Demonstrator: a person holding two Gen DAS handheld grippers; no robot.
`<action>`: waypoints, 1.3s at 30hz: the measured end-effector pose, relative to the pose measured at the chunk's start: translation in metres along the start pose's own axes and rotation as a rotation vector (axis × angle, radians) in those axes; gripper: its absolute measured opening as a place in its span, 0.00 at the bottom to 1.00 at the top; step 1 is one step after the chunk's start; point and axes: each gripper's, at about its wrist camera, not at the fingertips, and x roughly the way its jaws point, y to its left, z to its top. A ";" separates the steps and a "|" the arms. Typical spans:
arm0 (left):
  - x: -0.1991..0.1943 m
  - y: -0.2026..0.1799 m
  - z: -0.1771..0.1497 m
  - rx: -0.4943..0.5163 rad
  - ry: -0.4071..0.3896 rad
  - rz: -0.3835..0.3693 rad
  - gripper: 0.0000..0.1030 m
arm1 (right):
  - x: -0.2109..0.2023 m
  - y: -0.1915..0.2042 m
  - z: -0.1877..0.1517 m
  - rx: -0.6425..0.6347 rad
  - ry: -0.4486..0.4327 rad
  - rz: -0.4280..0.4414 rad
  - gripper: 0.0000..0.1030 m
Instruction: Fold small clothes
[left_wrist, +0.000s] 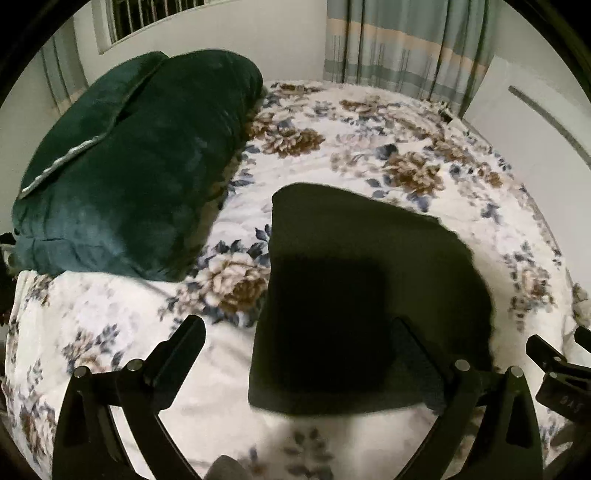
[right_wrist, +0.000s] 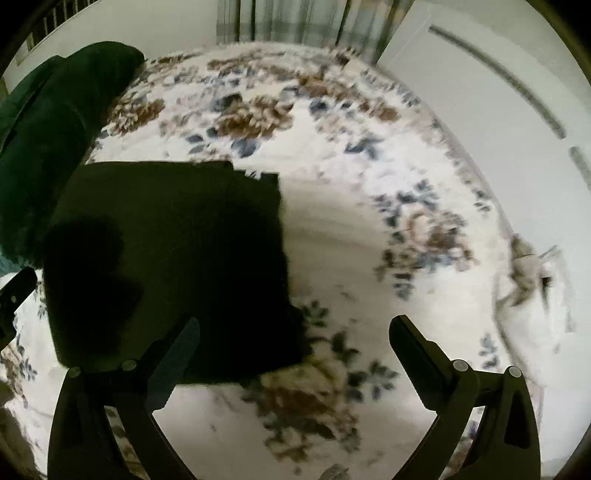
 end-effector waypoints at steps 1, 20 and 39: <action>-0.014 -0.002 -0.002 0.001 -0.010 0.002 1.00 | -0.016 -0.004 -0.005 -0.003 -0.022 -0.014 1.00; -0.314 -0.017 -0.070 -0.005 -0.146 0.002 1.00 | -0.359 -0.077 -0.116 0.016 -0.262 -0.001 1.00; -0.505 -0.014 -0.126 -0.019 -0.261 0.007 1.00 | -0.597 -0.135 -0.218 0.031 -0.451 0.087 1.00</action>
